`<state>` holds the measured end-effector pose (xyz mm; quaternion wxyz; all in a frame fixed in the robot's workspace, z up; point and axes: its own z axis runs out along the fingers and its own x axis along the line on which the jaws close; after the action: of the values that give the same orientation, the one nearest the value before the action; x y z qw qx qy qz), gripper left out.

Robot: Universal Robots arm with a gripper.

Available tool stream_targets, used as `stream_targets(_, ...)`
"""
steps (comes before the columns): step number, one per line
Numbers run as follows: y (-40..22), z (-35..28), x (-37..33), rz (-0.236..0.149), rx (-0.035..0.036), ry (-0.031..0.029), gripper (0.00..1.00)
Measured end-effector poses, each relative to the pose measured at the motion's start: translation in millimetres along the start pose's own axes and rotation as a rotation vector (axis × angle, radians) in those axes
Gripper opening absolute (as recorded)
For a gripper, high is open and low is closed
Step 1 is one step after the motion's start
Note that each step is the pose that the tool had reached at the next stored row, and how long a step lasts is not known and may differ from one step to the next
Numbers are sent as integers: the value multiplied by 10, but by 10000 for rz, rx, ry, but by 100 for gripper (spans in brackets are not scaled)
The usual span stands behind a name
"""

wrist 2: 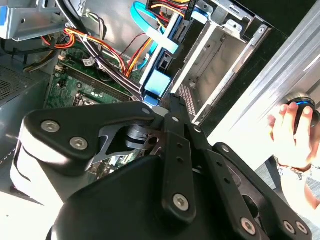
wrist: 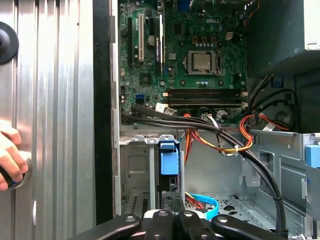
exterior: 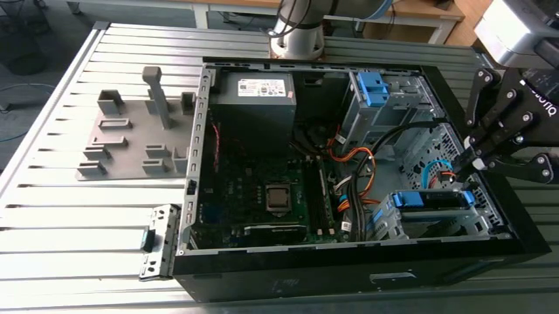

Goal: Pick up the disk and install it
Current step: 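Insert the disk into the insertion slot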

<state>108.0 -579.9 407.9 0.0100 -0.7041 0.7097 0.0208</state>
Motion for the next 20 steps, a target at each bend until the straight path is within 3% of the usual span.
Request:
stream_targets(8,-11,16,1,-1,-2,-6,11)
stream_targets(20,-336,211,-27,5,-138,2,11)
